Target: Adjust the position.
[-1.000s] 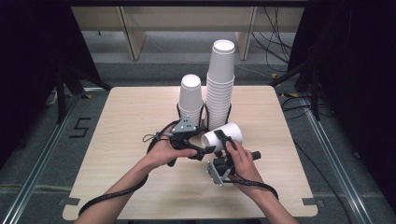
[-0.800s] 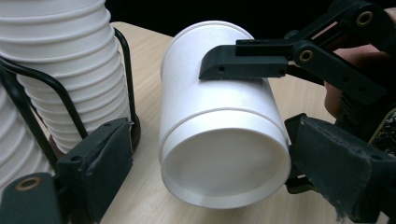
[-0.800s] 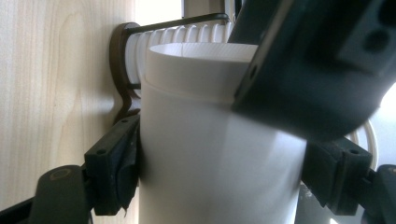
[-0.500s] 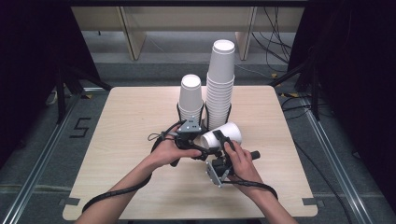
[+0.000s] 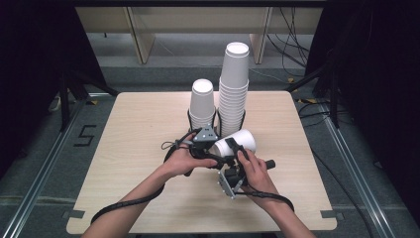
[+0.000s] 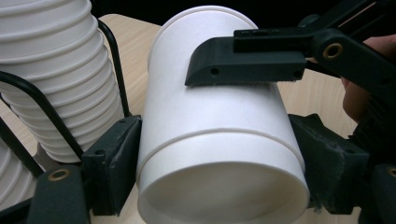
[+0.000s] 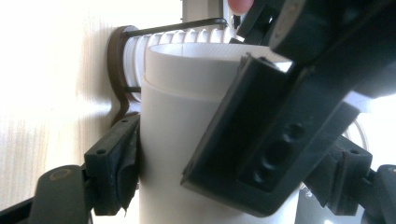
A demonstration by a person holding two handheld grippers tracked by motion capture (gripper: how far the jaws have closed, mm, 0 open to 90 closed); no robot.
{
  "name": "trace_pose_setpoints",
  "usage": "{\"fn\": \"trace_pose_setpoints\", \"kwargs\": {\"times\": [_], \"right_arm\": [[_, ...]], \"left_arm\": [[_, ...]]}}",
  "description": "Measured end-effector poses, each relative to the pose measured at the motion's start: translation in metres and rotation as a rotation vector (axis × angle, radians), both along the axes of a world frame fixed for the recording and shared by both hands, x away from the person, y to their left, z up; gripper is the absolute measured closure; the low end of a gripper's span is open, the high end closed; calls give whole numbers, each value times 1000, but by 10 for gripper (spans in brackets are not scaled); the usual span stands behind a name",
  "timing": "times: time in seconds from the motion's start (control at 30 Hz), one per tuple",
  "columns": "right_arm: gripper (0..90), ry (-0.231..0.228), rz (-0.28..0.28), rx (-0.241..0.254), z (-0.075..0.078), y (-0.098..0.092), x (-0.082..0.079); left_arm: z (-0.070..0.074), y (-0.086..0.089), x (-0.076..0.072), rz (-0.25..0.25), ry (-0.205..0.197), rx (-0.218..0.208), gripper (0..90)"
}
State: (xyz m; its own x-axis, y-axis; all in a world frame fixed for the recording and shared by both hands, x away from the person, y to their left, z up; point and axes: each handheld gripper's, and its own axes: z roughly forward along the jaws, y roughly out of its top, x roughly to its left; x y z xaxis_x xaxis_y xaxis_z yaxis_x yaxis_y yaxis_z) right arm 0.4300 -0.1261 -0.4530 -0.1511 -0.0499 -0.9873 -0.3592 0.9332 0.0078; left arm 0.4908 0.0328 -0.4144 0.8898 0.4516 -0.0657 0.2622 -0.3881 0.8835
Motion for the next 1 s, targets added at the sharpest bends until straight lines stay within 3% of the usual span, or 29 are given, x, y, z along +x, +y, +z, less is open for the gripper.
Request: {"fn": "trace_pose_setpoints", "kwargs": {"times": [0.43,0.5,0.73,1.0], "right_arm": [[203,6,-2,5,0,2,0],[199,6,21,9,-1,2,2],[188,0,15,-11,-1,2,0],[71,19,12,-16,-2,1,1]], "left_arm": [[1,3,-1,2,-18,-2,231],[0,2,-2,4,-24,-3,233],[-1,3,-2,-8,-29,7,235],[-2,2,-3,-2,-47,-8,238]]}}
